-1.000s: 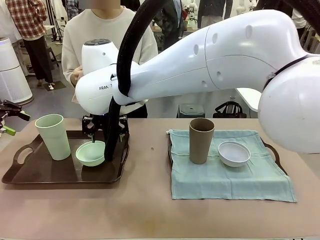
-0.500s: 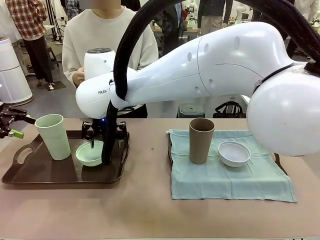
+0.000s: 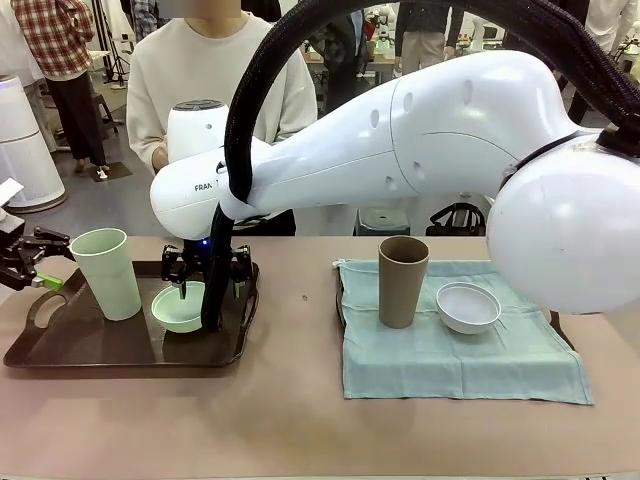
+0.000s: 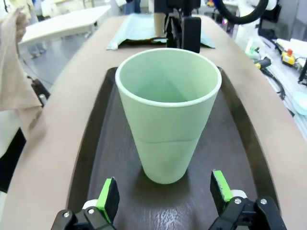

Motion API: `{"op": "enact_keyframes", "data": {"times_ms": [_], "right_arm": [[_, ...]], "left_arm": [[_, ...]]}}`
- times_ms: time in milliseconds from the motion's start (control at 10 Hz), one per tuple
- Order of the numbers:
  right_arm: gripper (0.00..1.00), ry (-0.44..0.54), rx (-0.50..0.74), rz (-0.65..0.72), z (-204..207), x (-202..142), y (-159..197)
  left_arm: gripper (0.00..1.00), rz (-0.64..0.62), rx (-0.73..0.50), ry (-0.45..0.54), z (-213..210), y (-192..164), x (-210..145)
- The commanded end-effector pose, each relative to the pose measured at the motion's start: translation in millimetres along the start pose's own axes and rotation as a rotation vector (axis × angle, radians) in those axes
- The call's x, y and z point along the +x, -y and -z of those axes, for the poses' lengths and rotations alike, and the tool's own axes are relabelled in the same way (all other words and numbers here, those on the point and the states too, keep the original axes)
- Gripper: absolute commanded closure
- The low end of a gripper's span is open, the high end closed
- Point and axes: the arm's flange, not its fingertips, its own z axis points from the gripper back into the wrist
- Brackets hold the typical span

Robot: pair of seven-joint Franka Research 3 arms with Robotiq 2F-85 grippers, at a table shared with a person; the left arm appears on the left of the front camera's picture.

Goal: Set up a tray with a mat and arrange the tableware.
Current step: Pick up the Picnic Bowl and Reusable plastic cup from the Handle tray in front of the human's position and hold them in the air.

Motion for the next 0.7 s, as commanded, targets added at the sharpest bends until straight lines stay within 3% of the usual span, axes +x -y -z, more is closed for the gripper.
{"op": "enact_keyframes", "data": {"times_ms": [0, 600], "right_arm": [[0.00, 0.001, 0.020, -0.001, 0.9, 4.7, -0.2], [0.00, 0.007, 0.022, -0.005, 2.7, 3.7, 1.0]], "left_arm": [[0.00, 0.015, -0.025, -0.049, 12.6, 11.7, 2.4], [0.00, 0.094, 0.003, 0.013, 30.5, 15.3, 2.3]]}}
